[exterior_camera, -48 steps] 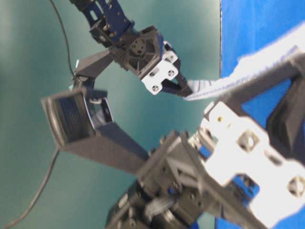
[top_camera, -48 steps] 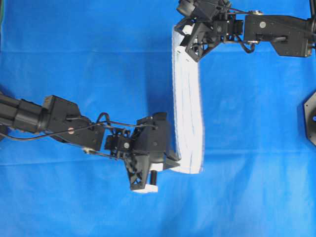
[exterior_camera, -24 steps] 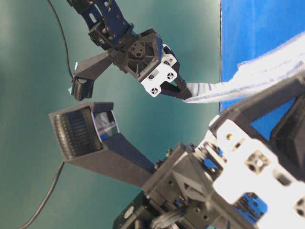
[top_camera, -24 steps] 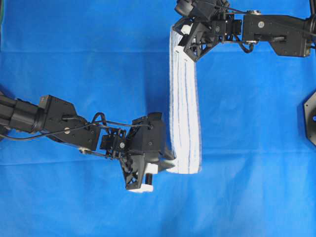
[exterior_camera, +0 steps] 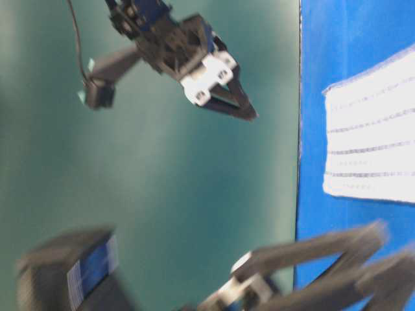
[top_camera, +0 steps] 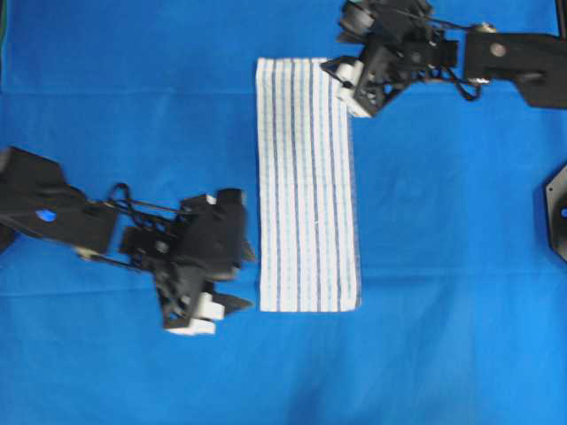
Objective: Fold the blue towel.
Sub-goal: 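Release the strip and move both grippers to its far end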
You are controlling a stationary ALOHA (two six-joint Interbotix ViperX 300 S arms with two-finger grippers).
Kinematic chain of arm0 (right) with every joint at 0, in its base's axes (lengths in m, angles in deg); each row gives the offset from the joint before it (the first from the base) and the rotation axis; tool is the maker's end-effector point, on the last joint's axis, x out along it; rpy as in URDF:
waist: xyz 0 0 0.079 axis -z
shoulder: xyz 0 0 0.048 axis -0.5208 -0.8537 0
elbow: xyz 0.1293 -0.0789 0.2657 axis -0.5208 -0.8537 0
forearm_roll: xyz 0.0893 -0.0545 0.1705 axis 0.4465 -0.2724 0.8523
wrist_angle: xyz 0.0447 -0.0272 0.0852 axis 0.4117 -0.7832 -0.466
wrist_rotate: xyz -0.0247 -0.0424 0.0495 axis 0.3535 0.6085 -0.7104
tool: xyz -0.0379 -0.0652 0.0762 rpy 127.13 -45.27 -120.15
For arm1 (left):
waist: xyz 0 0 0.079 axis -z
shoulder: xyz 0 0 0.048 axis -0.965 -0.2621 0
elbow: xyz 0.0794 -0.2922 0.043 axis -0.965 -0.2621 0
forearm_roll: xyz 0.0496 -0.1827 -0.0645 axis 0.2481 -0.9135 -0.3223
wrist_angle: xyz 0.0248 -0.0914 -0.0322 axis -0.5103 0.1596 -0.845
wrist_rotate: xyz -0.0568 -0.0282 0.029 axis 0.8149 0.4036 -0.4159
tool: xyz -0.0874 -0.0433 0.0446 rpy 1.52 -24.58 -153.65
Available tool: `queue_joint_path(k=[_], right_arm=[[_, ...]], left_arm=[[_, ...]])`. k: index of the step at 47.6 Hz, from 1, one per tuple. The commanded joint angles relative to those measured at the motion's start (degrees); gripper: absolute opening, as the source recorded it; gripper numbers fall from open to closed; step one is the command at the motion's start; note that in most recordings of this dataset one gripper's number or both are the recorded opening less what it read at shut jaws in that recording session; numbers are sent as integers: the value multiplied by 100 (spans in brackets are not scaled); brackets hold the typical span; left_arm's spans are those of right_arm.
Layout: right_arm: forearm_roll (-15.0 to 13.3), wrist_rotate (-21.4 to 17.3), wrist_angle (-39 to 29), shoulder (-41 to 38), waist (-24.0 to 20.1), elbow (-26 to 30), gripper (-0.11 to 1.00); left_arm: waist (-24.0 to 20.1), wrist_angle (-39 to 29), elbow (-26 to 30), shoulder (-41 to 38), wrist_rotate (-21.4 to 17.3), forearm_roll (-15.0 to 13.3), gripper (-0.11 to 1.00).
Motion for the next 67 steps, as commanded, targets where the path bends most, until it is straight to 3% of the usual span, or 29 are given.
queue_joint_path(k=[1, 21, 35, 49, 67], right_arm=[[-18, -18, 70, 466, -79, -149, 61], [26, -79, 1310, 2162, -545, -1547, 61], [26, -70, 1679, 2716, -650, -1995, 61], [26, -70, 1644, 2162, -70, -1775, 62], [26, -62, 1670, 352, 932, -1134, 67]], left_arm=[[-132, 97, -167, 466, -18, 18, 71], [-1441, 2487, -1441, 1556, -62, 26, 71], [-1679, 2777, -1608, 1600, -62, 18, 72], [-2224, 2830, -1318, 993, -62, 18, 76], [-3313, 2839, -527, -475, -53, 26, 89]])
